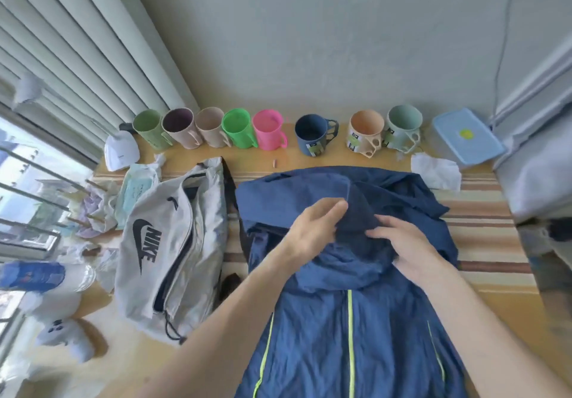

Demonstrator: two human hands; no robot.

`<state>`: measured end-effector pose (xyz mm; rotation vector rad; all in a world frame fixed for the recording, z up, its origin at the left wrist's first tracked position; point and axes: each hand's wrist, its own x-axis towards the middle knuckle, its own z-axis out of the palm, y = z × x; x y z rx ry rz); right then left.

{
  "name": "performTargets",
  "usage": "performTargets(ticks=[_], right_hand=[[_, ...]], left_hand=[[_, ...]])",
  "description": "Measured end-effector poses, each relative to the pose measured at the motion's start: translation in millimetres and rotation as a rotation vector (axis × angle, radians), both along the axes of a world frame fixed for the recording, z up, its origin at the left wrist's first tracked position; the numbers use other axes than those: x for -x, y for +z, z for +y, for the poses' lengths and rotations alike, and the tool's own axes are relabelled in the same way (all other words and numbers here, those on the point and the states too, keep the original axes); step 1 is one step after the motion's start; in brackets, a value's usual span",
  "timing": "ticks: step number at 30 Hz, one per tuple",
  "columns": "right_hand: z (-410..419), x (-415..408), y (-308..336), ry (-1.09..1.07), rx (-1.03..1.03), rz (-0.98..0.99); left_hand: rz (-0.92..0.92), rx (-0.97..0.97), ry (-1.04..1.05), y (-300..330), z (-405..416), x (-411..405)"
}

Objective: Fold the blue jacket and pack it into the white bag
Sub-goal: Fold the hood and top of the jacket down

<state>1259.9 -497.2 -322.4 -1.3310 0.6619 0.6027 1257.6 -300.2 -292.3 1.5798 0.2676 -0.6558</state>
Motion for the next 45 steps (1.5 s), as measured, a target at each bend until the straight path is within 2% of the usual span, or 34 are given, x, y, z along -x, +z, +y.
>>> performTargets(ticks=[2,4,6,7,11,13,15,19,23,27,29,32,35,37,39,40,43,45], right_hand=[[-41.8,-6.7,-26.3,-0.276,-0.081,0.196],[-72.7,-6.4,-40.5,-0.427,-0.093,0.278],[-91.1,-5.8,-49.7,-0.329,0.052,0.278],[-94.3,-4.8,-50.8,-0.258,0.174,0.230],[-86.1,-4.3,-62.5,0.023,0.539,-0.046],[-82.8,-10.5,-73.0,0.159,0.710,-0.128],[-89.6,-22.1,-84.9,0.085,0.755,-0.172],[-118.3,-52.1,-75.4,-0.398,0.357,-0.102],[-151.7,-77.7,-49.7,-0.446,0.066,-0.043],[-158.6,-90.0,-25.8,-0.508,0.018,0.016],[-151.9,-93.0,-24.8,-0.465,-0.008,0.030],[-143.8,-87.5,-50.1,-0.240,0.128,0.038],[-130.5,-74.8,-74.0,0.056,0.437,-0.068],[-123.7,-70.9,-83.8,0.148,0.689,-0.150],[-124.9,-74.4,-88.2,0.096,0.798,-0.187],[-125.4,-76.9,-85.5,0.034,0.786,-0.191],[-130.6,-89.9,-77.2,-0.280,0.562,-0.105],[-130.9,-98.1,-77.7,-0.385,0.472,-0.017]], left_hand=[[-0.115,-0.133,-0.030,-16.5,4.3,14.2],[-0.372,-0.504,-0.063,-38.7,20.0,23.3],[-0.631,-0.916,-0.116,-63.5,39.6,24.7],[-0.678,-1.055,-0.155,-74.1,48.2,21.9],[-0.577,-1.294,-0.262,-107.0,62.7,2.6],[-0.557,-1.331,-0.247,-117.3,65.4,-8.3],[-0.552,-1.335,-0.194,-121.4,68.7,-15.6],[-0.572,-1.283,-0.058,-121.3,85.6,-11.8],[-0.679,-1.237,0.008,-117.1,106.1,4.3],[-0.849,-1.246,-0.105,-114.6,122.6,24.1],[-0.852,-1.235,-0.228,-113.9,126.1,29.8],[-0.733,-1.185,-0.351,-119.8,127.1,30.4],[-0.724,-1.201,-0.362,-128.0,122.8,17.1],[-0.750,-1.174,-0.350,-134.4,119.7,3.6],[-0.748,-1.173,-0.365,-143.2,120.0,-11.8],[-0.719,-1.195,-0.391,-148.4,120.9,-19.2],[-0.597,-1.193,-0.524,-159.4,124.4,-35.1],[-0.507,-1.165,-0.560,-160.9,122.9,-43.3]])
